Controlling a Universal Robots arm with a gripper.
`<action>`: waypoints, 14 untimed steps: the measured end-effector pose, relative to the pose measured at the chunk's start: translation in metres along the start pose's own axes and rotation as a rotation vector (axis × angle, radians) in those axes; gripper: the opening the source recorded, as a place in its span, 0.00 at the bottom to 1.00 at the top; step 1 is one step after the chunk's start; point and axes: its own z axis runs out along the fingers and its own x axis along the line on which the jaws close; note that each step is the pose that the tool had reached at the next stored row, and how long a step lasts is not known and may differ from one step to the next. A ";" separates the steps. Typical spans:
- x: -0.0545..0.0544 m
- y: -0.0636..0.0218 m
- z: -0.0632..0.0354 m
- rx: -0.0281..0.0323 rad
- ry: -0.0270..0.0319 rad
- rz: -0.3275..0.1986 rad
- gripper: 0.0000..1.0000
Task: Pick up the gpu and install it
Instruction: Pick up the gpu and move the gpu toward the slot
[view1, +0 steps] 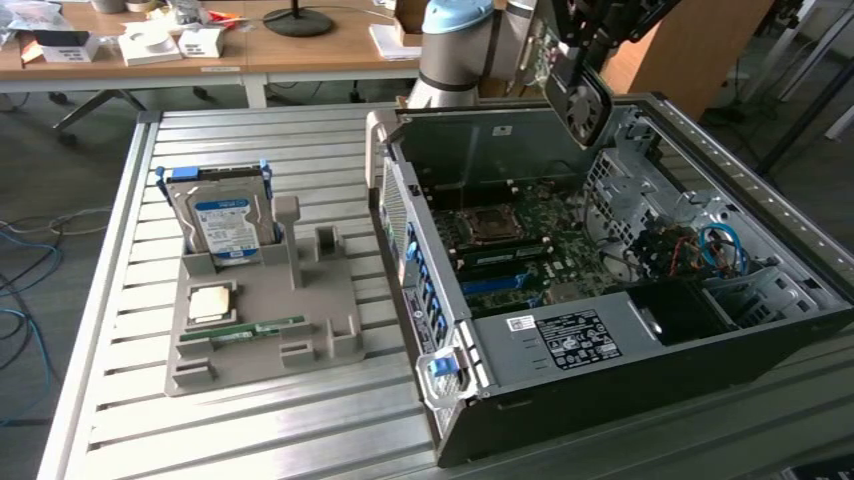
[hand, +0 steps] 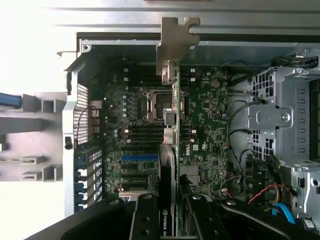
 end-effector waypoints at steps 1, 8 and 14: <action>0.000 -0.0002 0.0018 0.0001 0.0000 0.000 0.26; 0.000 -0.0010 0.0143 0.0003 0.0001 0.000 0.26; 0.000 -0.0019 0.0253 0.0002 0.0001 0.000 0.26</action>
